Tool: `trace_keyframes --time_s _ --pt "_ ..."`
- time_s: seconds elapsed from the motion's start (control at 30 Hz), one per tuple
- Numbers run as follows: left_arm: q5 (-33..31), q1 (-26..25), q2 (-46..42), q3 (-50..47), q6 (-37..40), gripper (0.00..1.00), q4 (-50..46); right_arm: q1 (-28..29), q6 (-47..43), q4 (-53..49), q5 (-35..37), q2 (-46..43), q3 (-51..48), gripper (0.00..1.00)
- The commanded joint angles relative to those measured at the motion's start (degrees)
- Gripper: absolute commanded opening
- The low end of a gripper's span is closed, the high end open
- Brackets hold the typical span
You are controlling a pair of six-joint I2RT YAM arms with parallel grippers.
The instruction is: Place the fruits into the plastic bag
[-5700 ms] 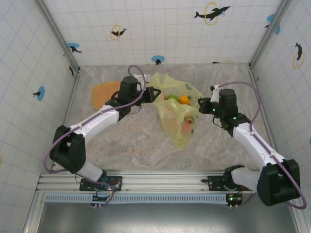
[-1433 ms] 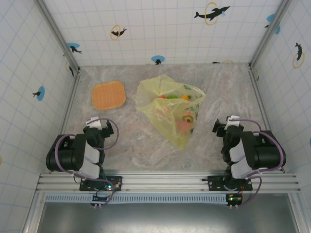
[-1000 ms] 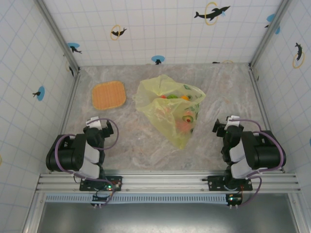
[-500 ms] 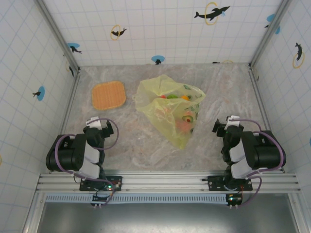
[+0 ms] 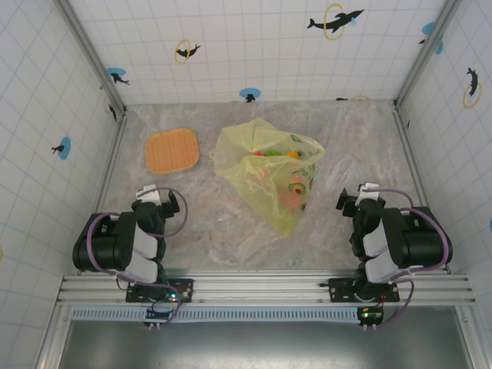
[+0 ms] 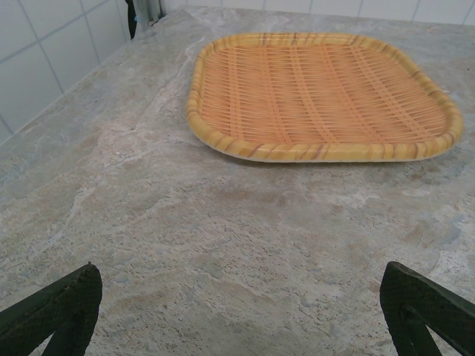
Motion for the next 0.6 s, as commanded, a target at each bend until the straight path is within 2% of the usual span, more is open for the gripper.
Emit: trace_keyframes --time_s 0.0,0.57 --pt "0.81 0.48 0.16 -0.51 -0.80 0.98 2.39 -0.17 0.26 3.29 -0.02 -0.45 -1.25 1.00" --pt "0.98 0.45 0.17 -0.34 -0.89 0.98 2.12 -0.15 0.21 3.24 0.02 -0.45 -1.25 1.00"
